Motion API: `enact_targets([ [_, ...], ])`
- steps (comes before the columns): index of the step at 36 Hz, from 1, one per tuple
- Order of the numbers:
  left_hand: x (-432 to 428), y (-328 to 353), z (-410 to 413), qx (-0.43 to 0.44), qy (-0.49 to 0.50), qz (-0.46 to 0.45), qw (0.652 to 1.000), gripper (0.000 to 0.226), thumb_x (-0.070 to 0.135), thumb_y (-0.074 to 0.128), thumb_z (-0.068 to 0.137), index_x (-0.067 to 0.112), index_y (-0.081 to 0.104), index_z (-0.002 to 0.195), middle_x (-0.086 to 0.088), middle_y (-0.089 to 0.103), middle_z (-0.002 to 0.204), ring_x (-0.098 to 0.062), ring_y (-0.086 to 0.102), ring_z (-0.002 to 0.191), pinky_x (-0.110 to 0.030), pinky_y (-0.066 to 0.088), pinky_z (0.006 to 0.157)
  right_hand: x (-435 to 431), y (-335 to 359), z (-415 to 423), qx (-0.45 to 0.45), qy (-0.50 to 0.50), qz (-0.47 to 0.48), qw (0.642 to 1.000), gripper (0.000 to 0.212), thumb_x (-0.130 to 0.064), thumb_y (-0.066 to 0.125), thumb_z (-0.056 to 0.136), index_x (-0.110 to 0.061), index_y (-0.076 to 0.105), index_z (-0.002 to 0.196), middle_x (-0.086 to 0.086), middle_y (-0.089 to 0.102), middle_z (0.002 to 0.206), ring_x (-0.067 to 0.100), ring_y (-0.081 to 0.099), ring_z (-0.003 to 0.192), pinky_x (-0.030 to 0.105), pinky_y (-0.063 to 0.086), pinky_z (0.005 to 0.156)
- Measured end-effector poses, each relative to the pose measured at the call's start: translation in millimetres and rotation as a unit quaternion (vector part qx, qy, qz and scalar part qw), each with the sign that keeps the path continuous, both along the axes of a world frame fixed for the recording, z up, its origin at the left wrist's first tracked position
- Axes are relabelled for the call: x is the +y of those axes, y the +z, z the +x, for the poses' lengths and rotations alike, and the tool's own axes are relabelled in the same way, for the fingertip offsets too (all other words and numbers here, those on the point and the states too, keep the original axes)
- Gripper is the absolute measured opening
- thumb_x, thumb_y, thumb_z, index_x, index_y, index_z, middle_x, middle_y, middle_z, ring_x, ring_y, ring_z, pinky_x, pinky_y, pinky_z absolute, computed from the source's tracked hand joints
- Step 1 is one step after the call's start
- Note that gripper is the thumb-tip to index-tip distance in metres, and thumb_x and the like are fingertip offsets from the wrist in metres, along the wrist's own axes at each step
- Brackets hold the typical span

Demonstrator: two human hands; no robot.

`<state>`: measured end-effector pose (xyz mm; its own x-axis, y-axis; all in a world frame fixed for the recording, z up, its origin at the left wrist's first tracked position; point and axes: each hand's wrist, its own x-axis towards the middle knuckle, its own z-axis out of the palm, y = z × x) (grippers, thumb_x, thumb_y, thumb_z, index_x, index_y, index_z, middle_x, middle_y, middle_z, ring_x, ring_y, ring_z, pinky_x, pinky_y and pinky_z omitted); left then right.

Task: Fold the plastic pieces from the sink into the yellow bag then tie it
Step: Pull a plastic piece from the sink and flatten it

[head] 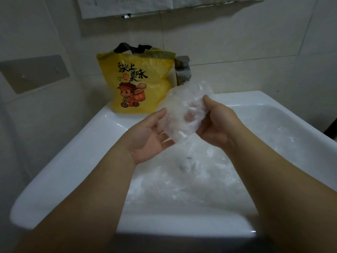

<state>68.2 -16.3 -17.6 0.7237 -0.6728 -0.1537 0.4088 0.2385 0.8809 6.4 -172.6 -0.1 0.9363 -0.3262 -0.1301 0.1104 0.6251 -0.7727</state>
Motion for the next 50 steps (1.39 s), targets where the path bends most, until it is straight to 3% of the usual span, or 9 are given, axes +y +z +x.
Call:
enact_targets([
  [8, 5, 6, 9, 0.048, 0.13, -0.17, 0.976, 0.02, 0.012, 0.065, 0.072, 0.006, 0.069, 0.09, -0.004, 0.073, 0.085, -0.007, 0.069, 0.071, -0.019, 0.057, 0.074, 5, -3, 5, 0.029, 0.026, 0.033, 0.999, 0.023, -0.014, 0.042, 0.103, 0.001, 0.057, 0.11, 0.016, 0.072, 0.086, 0.022, 0.071, 0.063, 0.035, 0.06, 0.054],
  [11, 3, 8, 4, 0.032, 0.127, -0.154, 0.979, 0.033, 0.018, 0.063, 0.075, 0.01, 0.064, 0.106, -0.002, 0.069, 0.091, -0.002, 0.063, 0.068, -0.011, 0.049, 0.057, 2, -2, 6, 0.036, 0.01, 0.071, 0.997, 0.023, -0.014, 0.042, 0.103, 0.002, 0.058, 0.103, 0.016, 0.071, 0.079, 0.023, 0.071, 0.061, 0.038, 0.059, 0.054],
  [16, 1, 11, -7, 0.002, 0.075, -0.047, 0.996, 0.027, 0.024, 0.055, 0.088, 0.016, 0.068, 0.067, 0.009, 0.052, 0.049, -0.001, 0.036, 0.029, -0.009, 0.02, 0.026, 0, -2, 6, 0.044, -0.011, 0.077, 0.996, 0.022, -0.016, 0.044, 0.102, 0.0, 0.058, 0.1, 0.013, 0.068, 0.085, 0.022, 0.066, 0.074, 0.037, 0.059, 0.066],
  [26, 3, -4, -2, -0.032, 0.08, 0.267, 0.96, 0.015, 0.029, 0.075, 0.081, 0.023, 0.062, 0.076, 0.012, 0.042, 0.044, -0.005, 0.017, 0.043, -0.013, 0.012, 0.034, -15, 0, 10, -0.039, -0.101, 0.234, 0.966, 0.015, -0.018, 0.052, 0.099, -0.006, 0.062, 0.1, 0.005, 0.068, 0.06, 0.012, 0.065, 0.046, 0.019, 0.048, 0.04],
  [33, 1, -23, 4, -0.194, 0.1, 0.473, 0.854, 0.048, 0.033, 0.074, 0.083, 0.009, 0.057, 0.121, -0.004, 0.059, 0.108, -0.019, 0.058, 0.092, -0.03, 0.05, 0.071, -6, -1, 3, 0.036, -0.109, -0.072, 0.991, 0.022, -0.034, 0.053, 0.098, -0.015, 0.058, 0.087, -0.003, 0.051, 0.052, 0.008, 0.047, 0.046, 0.02, 0.043, 0.046],
  [40, -4, 2, -4, -0.123, 0.087, 0.177, 0.973, 0.07, 0.066, 0.055, 0.077, 0.03, 0.048, 0.137, 0.0, 0.048, 0.143, -0.022, 0.042, 0.135, -0.049, 0.028, 0.114, 6, 2, -2, 0.031, 0.028, -0.141, 0.989, 0.023, -0.036, 0.053, 0.097, -0.019, 0.06, 0.083, -0.006, 0.053, 0.048, 0.004, 0.048, 0.037, 0.014, 0.038, 0.038],
  [43, -3, -3, -6, -0.09, -0.047, 0.119, 0.988, 0.065, 0.064, 0.059, 0.07, 0.025, 0.063, 0.122, -0.001, 0.07, 0.115, -0.02, 0.067, 0.106, -0.04, 0.051, 0.094, 5, 4, -5, 0.025, 0.058, -0.125, 0.99, 0.029, -0.036, 0.05, 0.098, -0.018, 0.054, 0.076, -0.006, 0.05, 0.04, 0.004, 0.045, 0.03, 0.013, 0.034, 0.031],
  [47, -4, -5, 4, -0.073, 0.088, 0.124, 0.986, 0.026, 0.037, 0.065, 0.085, 0.014, 0.067, 0.095, -0.001, 0.063, 0.079, -0.006, 0.057, 0.051, -0.018, 0.05, 0.048, -3, 3, -2, 0.069, 0.037, -0.121, 0.99, 0.035, -0.042, 0.056, 0.094, -0.016, 0.058, 0.071, -0.005, 0.049, 0.046, 0.007, 0.044, 0.037, 0.016, 0.038, 0.037],
  [50, 4, -3, 17, -0.006, 0.15, 0.046, 0.988, 0.024, 0.035, 0.068, 0.086, 0.013, 0.069, 0.095, 0.003, 0.068, 0.079, -0.006, 0.062, 0.057, -0.019, 0.054, 0.065, -11, -2, 3, 0.139, -0.021, -0.102, 0.985, 0.033, -0.041, 0.066, 0.088, -0.009, 0.068, 0.098, 0.006, 0.073, 0.087, 0.022, 0.07, 0.077, 0.035, 0.058, 0.073],
])
